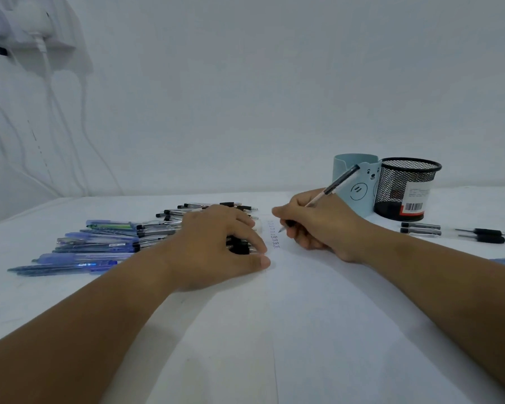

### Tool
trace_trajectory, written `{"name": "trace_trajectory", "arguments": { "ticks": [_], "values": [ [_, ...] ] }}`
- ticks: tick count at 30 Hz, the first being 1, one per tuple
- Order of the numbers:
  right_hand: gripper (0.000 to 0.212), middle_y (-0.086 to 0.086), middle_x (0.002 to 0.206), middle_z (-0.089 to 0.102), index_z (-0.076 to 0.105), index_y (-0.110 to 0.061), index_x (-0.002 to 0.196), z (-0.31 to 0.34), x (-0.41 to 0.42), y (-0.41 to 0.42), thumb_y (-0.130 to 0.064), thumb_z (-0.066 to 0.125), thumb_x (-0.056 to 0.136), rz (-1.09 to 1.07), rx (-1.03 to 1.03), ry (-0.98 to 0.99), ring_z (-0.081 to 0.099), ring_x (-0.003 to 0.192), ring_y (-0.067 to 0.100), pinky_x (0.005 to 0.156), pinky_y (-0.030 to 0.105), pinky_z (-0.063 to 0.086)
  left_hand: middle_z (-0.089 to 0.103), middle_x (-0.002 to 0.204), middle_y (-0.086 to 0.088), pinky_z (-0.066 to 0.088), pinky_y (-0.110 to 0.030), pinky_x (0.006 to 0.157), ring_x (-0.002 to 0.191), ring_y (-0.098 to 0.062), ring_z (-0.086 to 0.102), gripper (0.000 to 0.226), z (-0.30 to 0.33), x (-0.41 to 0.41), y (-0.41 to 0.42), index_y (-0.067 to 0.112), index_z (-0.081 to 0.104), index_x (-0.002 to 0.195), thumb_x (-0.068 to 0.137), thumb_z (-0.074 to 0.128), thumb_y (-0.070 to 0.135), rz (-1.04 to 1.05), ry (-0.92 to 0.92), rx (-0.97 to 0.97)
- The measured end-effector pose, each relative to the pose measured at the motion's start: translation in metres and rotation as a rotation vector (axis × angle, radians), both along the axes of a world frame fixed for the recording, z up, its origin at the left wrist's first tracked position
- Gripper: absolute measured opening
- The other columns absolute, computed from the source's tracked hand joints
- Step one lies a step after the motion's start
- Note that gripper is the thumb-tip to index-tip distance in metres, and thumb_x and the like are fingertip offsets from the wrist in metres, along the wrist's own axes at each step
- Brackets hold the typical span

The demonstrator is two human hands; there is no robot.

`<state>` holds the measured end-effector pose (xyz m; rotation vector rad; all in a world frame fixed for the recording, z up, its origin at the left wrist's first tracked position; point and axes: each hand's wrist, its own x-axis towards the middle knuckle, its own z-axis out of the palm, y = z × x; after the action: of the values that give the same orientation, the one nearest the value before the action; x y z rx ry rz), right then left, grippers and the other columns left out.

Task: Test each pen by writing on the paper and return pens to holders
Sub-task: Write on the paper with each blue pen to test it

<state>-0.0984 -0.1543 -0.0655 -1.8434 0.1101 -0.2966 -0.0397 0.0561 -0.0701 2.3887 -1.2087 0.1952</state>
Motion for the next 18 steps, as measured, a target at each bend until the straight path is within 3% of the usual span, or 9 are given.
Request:
{"name": "trace_trajectory", "arguments": {
  "ticks": [3, 6, 8, 10, 15, 18],
  "values": [
    [0.033, 0.008, 0.057, 0.062, 0.060, -0.007, 0.073, -0.0043, 0.0018, 0.0044, -0.032, 0.071, 0.092, 0.015, -0.171, -0.044, 0.042, 0.042, 0.019, 0.046, 0.025, 0.031, 0.051, 0.127, 0.032, 0.018, -0.045, 0.118, 0.122, 0.022, 0.030, 0.028, -0.0008, 0.0008, 0.0002, 0.064, 0.065, 0.100, 0.073, 0.073, 0.070, -0.005, -0.024, 0.025],
    [0.038, 0.008, 0.058, 0.066, 0.054, -0.013, 0.065, -0.0056, 0.0005, 0.0051, -0.034, 0.075, 0.088, 0.023, -0.232, -0.072, 0.045, 0.042, 0.016, 0.049, 0.026, 0.034, 0.050, 0.126, 0.034, 0.018, -0.046, 0.117, 0.126, 0.015, 0.033, 0.032, 0.0003, -0.0004, -0.0017, 0.068, 0.062, 0.100, 0.070, 0.067, 0.077, -0.025, -0.036, 0.032],
    [0.038, 0.006, 0.057, 0.067, 0.053, -0.013, 0.063, -0.0056, -0.0007, 0.0062, -0.031, 0.077, 0.086, 0.015, -0.276, -0.085, 0.049, 0.042, 0.011, 0.048, 0.022, 0.038, 0.050, 0.125, 0.035, 0.019, -0.046, 0.116, 0.127, 0.015, 0.033, 0.038, 0.0011, -0.0018, -0.0025, 0.069, 0.063, 0.098, 0.063, 0.056, 0.083, -0.038, -0.032, 0.031],
    [0.038, 0.002, 0.055, 0.066, 0.052, -0.013, 0.060, -0.0052, -0.0022, 0.0083, -0.027, 0.077, 0.085, 0.000, -0.332, -0.090, 0.051, 0.044, 0.006, 0.048, 0.018, 0.040, 0.050, 0.125, 0.035, 0.018, -0.045, 0.117, 0.127, 0.015, 0.032, 0.033, 0.0019, -0.0031, -0.0028, 0.068, 0.065, 0.096, 0.065, 0.058, 0.078, -0.049, -0.014, 0.025],
    [0.033, 0.003, 0.052, 0.063, 0.051, -0.014, 0.056, -0.0058, -0.0017, 0.0066, -0.018, 0.069, 0.082, -0.009, -0.378, -0.083, 0.042, 0.046, 0.013, 0.053, 0.027, 0.038, 0.050, 0.122, 0.035, 0.017, -0.043, 0.117, 0.127, 0.017, 0.031, 0.031, 0.0031, -0.0043, -0.0033, 0.068, 0.066, 0.093, 0.064, 0.059, 0.075, -0.046, 0.002, 0.032],
    [0.032, 0.002, 0.051, 0.062, 0.050, -0.014, 0.056, -0.0061, -0.0002, 0.0064, -0.015, 0.068, 0.082, 0.001, -0.363, -0.066, 0.042, 0.045, 0.012, 0.053, 0.025, 0.037, 0.050, 0.122, 0.036, 0.016, -0.042, 0.117, 0.126, 0.019, 0.030, 0.039, 0.0031, -0.0037, -0.0033, 0.069, 0.065, 0.091, 0.058, 0.051, 0.083, -0.055, 0.009, 0.029]
  ]
}}
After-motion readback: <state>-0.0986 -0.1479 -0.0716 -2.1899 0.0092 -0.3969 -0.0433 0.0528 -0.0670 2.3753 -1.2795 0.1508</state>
